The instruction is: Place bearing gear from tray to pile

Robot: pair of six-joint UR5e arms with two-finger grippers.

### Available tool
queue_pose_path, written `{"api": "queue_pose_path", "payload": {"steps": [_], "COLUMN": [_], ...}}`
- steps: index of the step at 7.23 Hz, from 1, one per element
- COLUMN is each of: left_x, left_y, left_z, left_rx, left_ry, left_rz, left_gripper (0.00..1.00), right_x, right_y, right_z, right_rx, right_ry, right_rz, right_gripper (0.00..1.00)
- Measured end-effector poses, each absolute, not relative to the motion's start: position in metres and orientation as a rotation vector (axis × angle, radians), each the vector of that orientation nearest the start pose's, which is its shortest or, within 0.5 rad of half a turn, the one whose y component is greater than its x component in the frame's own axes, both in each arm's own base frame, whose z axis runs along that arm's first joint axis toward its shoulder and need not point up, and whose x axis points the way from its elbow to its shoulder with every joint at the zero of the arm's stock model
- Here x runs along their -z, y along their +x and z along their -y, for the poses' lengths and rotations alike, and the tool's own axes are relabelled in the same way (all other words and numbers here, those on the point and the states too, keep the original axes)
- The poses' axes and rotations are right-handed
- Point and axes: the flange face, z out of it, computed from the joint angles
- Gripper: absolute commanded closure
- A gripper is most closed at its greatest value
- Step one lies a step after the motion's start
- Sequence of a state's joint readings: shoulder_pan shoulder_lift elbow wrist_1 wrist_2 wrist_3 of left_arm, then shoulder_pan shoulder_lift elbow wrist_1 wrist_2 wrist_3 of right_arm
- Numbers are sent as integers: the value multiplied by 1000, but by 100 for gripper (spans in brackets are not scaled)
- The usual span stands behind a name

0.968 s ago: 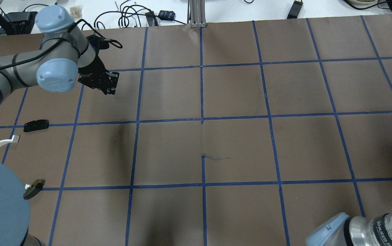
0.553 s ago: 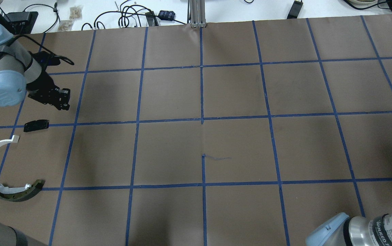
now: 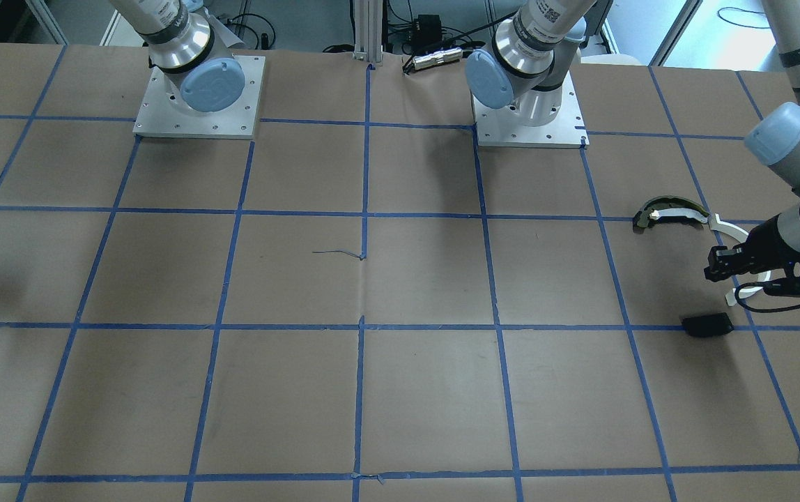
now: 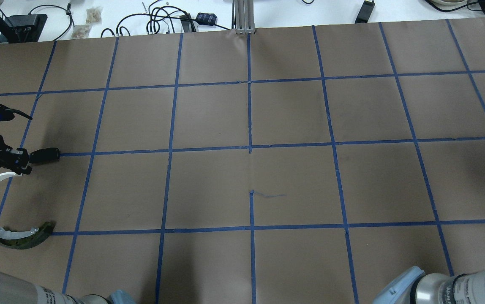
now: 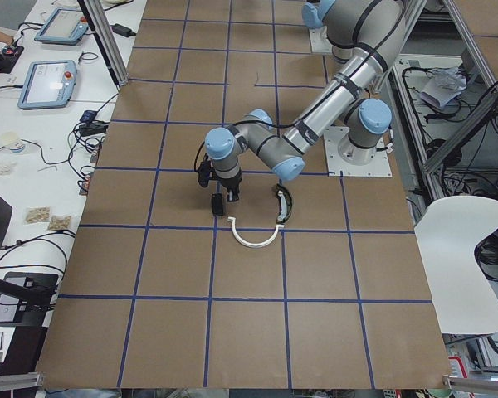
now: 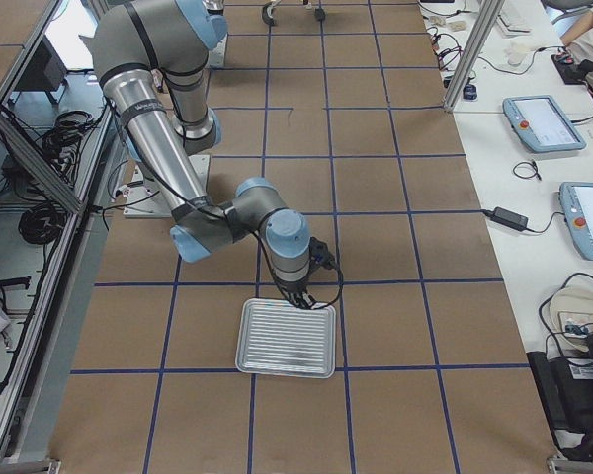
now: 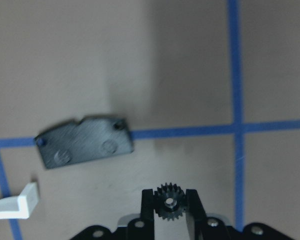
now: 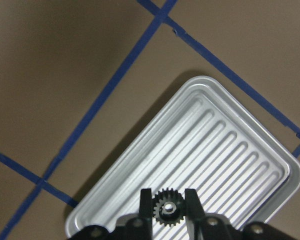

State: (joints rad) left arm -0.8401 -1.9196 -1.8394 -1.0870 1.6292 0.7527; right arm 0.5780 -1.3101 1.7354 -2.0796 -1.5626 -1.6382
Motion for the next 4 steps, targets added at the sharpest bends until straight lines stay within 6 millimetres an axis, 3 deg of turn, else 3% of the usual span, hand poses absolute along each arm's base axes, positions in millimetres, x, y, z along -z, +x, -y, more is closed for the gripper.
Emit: {"api": "queue_pose_path", "payload": {"steps": [1,2,3,4], "left_x": [-213,-205,-198,-192], "left_y": [284,289,292,293], "left_z": [488,485,484,484], "left_rx": [-241,-260,-275,-285], "left_ry": [34,28,25,24], "left_rz": [-3195,-3206,-3216,-3222], "left_gripper": [100,93,54,1], "right_x": [-357,-388,-410,-428], "right_y": [-360,-305,-252,-198], "right_z": [435,442,448,454], "right_rx": [34,11,-13,-26], "right_ry": [-933,-852,-793,-727], "right_rz": [-3056,-3053,-3056,-3071], "right_gripper": [83,82,79,78]}}
